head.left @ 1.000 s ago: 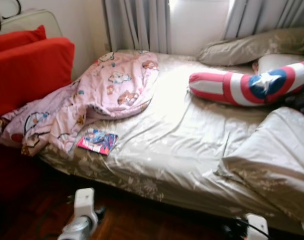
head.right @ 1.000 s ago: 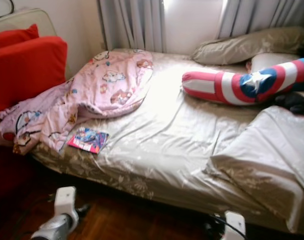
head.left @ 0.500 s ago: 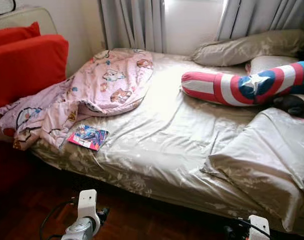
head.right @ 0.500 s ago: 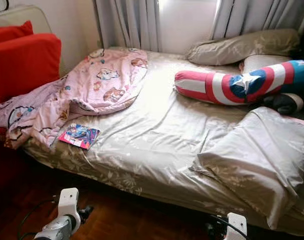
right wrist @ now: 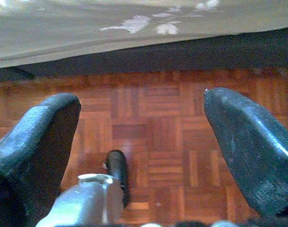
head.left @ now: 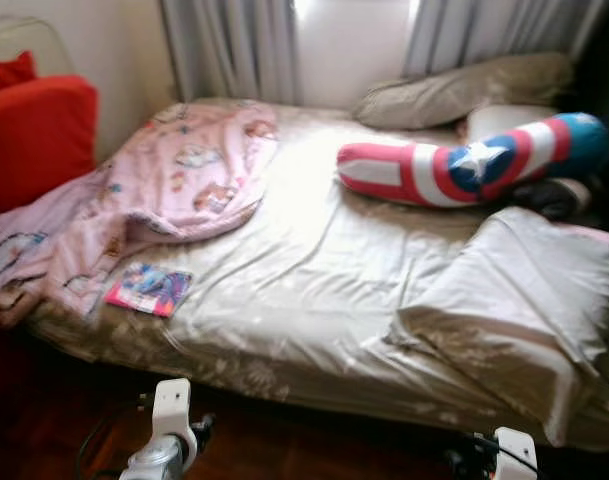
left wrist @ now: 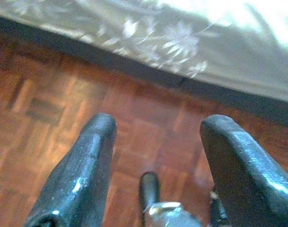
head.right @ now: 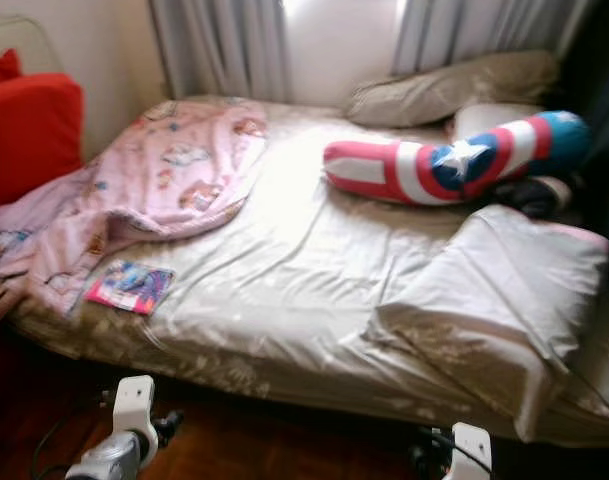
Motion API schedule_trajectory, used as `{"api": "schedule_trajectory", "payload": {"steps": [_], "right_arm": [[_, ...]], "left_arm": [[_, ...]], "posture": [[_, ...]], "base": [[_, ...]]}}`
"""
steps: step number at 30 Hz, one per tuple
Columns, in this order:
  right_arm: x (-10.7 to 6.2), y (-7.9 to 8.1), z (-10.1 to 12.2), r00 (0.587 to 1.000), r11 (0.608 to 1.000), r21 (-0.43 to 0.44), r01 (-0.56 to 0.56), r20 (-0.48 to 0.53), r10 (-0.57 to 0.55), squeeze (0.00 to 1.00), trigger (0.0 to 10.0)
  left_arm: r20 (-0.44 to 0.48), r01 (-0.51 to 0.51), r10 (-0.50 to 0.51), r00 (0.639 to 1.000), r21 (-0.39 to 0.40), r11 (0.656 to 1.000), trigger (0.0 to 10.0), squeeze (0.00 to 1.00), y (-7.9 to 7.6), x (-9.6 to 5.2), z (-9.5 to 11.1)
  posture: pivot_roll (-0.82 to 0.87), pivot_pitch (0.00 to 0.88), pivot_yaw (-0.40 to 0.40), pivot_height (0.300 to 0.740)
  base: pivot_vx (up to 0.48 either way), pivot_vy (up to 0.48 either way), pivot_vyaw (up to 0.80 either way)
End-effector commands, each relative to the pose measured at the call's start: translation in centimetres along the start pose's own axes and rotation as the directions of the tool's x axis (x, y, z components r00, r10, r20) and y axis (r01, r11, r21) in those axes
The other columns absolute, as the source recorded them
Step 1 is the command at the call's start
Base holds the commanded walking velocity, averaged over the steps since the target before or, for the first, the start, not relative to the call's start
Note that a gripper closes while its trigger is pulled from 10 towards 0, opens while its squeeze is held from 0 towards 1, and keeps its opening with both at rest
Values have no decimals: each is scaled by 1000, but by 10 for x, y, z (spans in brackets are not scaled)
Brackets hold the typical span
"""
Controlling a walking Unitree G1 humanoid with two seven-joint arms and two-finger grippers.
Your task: Clean up the room
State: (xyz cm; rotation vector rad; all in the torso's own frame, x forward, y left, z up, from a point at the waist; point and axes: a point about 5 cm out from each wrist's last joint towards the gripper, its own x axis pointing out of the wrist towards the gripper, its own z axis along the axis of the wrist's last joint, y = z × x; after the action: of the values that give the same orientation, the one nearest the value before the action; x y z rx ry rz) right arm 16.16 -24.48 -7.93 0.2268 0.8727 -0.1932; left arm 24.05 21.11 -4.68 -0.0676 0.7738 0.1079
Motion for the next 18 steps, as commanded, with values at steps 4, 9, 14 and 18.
{"api": "schedule_trajectory", "payload": {"steps": [4,9,14,18], "right_arm": [[2,3,6,1000,1000,-1,-9,18,9,0,10000],[2,3,6,1000,1000,1,-8,17,8,0,10000],[2,3,5,1000,1000,4,-9,11,9,0,10000],[2,3,5,1000,1000,-2,-9,10,9,0,10000]], "left_arm": [[-7,-1,1,1000,14,1000,10000,0,2,-1,-2],[-7,0,0,1000,14,1000,10000,0,2,-1,-2],[-6,0,0,1000,13,1000,10000,0,2,-1,-1],[-5,-1,1,1000,13,1000,10000,0,2,0,-1]], "posture": [[69,0,-26,740],[68,0,-26,740],[68,0,-26,740],[69,0,-27,740]], "base": [[327,0,0],[337,0,0],[339,0,-480],[322,0,-759]]}}
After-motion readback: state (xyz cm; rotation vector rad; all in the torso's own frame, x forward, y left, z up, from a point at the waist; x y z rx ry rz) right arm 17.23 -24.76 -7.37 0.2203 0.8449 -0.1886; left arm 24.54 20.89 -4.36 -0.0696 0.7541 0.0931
